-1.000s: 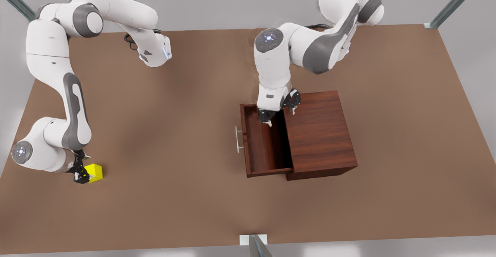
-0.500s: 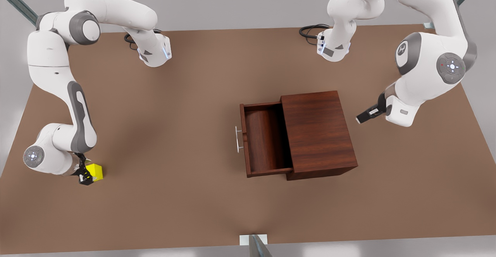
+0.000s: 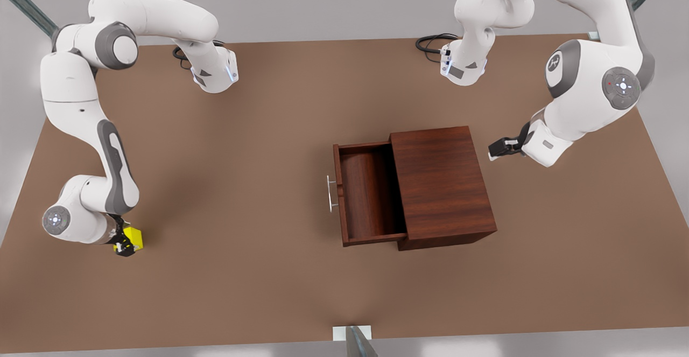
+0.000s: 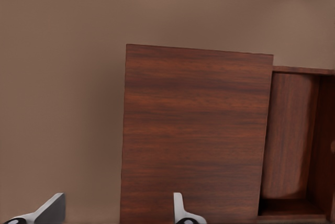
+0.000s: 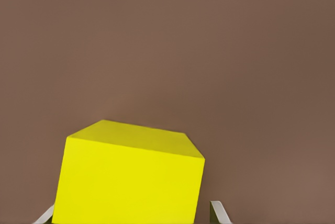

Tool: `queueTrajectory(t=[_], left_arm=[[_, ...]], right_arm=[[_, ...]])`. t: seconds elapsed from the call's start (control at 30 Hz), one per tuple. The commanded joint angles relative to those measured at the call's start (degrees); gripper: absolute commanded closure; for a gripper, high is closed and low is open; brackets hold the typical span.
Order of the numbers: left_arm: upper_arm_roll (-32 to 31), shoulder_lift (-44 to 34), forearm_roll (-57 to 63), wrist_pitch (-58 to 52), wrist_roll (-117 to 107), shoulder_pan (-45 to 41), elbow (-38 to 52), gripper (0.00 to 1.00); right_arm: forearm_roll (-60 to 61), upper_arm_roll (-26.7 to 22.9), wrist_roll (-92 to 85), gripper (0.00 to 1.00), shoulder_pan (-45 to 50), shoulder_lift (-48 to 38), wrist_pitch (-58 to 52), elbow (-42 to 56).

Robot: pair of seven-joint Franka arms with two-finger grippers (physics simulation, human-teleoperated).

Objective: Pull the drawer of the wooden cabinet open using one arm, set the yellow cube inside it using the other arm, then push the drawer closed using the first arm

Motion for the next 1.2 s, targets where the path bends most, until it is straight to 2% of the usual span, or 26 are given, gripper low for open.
queueTrajectory(t=[0.0,0.2,0.3,0.37,0.43,0.53,0.6,0.7,0.77,0.83,0.97,1.07,1.17], left_arm=[[-0.1,0.04,-0.08,0.3,14.89,0.12,-0.1,0.0],[-0.19,0.22,0.44,0.3,12.87,-1.2,-0.19,0.0],[-0.19,0.31,0.53,0.3,12.08,-1.73,-0.19,0.0],[-0.19,0.22,0.53,0.3,11.99,-1.82,-0.28,0.0],[-0.27,0.31,0.62,0.3,11.99,-2.43,-0.19,0.0],[-0.19,0.31,1.32,0.3,12.08,-2.43,-0.19,0.0],[-0.1,0.22,1.32,0.3,12.08,-2.34,-0.19,0.0],[-0.1,0.22,1.32,-0.93,12.17,-2.43,-0.19,0.0],[-0.1,0.31,1.32,-0.93,12.17,-2.43,-0.19,0.0],[-0.19,0.31,1.32,-0.84,12.17,-2.43,-0.36,0.0],[-0.1,0.31,1.41,-0.84,12.17,-2.43,-0.28,0.0],[-0.1,0.31,1.41,-0.84,12.17,-2.43,-0.28,0.0],[-0.19,0.31,1.41,-0.84,12.08,-2.43,-0.19,0.0]], right_arm=[[-0.11,0.01,-0.73,0.0,0.0,0.33,1.03,0.06],[0.24,0.09,-0.47,0.0,-0.26,0.42,2.88,0.41],[0.24,0.1,-0.56,0.11,-0.26,0.42,2.88,0.77],[0.15,0.18,-0.73,0.1,-0.35,0.59,2.97,0.77],[0.06,0.18,-1.08,0.02,-0.43,0.59,2.97,0.76],[0.15,0.18,-0.56,0.05,-0.61,0.86,3.05,0.77],[0.15,0.18,-0.47,0.09,-0.52,0.95,3.14,0.68],[0.15,0.27,-0.9,0.35,-0.43,0.86,3.05,0.77],[0.15,0.62,-1.87,0.35,-0.61,0.59,2.97,0.77],[0.42,1.15,-1.79,0.4,-0.7,-0.2,2.79,1.03],[2.26,3.26,-1.0,0.4,0.53,-4.76,-3.44,1.82],[5.77,3.08,2.34,0.4,4.75,-9.51,-9.68,2.17],[6.48,3.08,10.78,0.4,9.49,-10.48,-17.6,6.48]])
